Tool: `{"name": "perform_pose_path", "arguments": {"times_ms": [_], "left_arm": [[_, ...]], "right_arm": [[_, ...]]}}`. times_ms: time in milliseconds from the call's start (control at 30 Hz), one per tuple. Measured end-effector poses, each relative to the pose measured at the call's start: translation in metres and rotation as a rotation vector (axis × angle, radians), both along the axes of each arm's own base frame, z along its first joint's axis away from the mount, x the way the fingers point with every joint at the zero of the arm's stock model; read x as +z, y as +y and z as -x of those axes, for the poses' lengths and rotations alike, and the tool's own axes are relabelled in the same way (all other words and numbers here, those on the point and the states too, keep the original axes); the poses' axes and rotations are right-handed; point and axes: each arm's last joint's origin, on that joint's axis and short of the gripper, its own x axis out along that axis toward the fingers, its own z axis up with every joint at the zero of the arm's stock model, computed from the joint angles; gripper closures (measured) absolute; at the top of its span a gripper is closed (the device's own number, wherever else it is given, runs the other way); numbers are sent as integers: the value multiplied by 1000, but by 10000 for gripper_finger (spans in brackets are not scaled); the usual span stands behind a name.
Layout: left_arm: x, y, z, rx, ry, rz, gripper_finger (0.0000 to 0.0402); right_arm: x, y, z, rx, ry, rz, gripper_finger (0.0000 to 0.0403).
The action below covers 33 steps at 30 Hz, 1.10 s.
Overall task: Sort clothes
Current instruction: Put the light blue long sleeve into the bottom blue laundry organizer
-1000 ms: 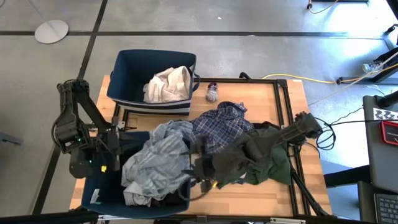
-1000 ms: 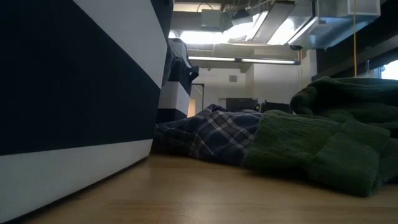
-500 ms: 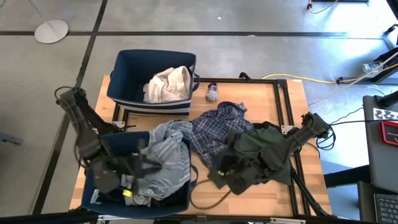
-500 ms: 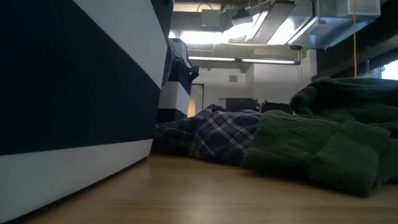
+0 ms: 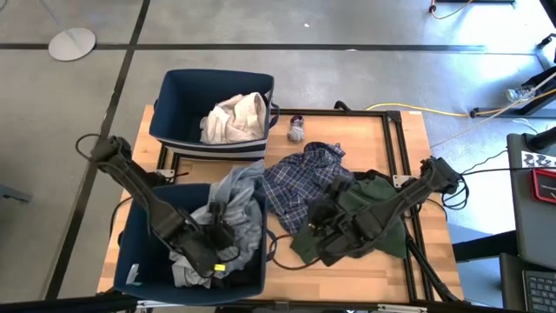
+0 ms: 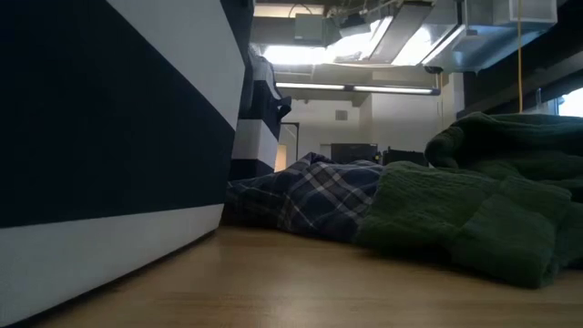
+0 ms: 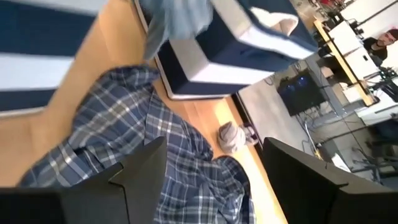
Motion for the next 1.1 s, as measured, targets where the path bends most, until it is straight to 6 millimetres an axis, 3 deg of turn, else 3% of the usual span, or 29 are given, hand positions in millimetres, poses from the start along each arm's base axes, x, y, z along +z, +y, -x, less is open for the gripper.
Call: {"name": "perform_pose_path", "arguments": {"times_ms": [267,500,733,900,1100], "left_arm": [[-32,-12,-5,29,133,-56,361],[-45,-16,-8,27,191,-63,361],[-65,-11,-5,19,270,-3,361],[-48,-6,1,-2,270,42,361],[2,-2,23,-45,170,174,361]], "right_arm": [[-31,-18,-3,-91,51,4,139],[-45,-34,-10,-148,78,-24,139],[-50,-37,-11,-153,89,-37,139],[-50,-37,-11,-154,88,-38,139],[-50,-37,-12,-153,87,-38,139]]}}
